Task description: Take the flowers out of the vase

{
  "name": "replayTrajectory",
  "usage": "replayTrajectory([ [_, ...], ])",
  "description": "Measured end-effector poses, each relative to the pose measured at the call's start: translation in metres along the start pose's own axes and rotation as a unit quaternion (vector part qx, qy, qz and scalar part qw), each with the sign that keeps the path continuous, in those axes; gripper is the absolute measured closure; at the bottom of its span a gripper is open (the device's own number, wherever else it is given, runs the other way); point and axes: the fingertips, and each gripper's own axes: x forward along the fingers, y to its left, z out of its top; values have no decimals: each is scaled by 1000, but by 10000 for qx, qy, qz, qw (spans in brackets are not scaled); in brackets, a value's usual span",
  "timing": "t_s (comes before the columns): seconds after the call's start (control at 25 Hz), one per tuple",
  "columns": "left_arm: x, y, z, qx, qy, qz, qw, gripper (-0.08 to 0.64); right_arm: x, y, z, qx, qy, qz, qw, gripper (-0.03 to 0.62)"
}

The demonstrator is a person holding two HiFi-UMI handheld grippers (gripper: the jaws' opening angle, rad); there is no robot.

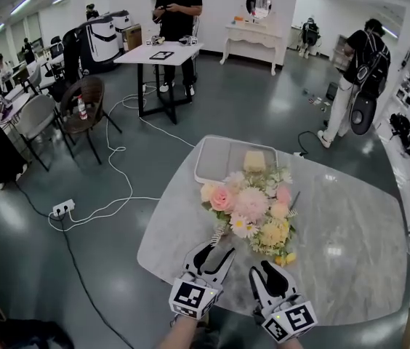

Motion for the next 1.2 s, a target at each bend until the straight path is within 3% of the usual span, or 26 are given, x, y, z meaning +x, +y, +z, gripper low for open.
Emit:
replayTrajectory([
  [0.2, 23, 1, 6, 306, -86, 29, 9995, 324, -8, -6, -16, 49, 132, -89, 9999, 486],
  [0.44, 38, 4, 19, 521, -165, 113, 9984, 313, -7, -8, -22, 103, 216, -97, 9997, 485],
  [0.76, 47, 19, 22, 473, -142, 333, 9982, 307, 0, -8, -25, 163, 283, -61, 9994, 486],
  [1.2, 59, 15, 23, 746, -102, 207, 9970, 264, 0, -14, -35, 258, 449, -50, 9986, 486],
])
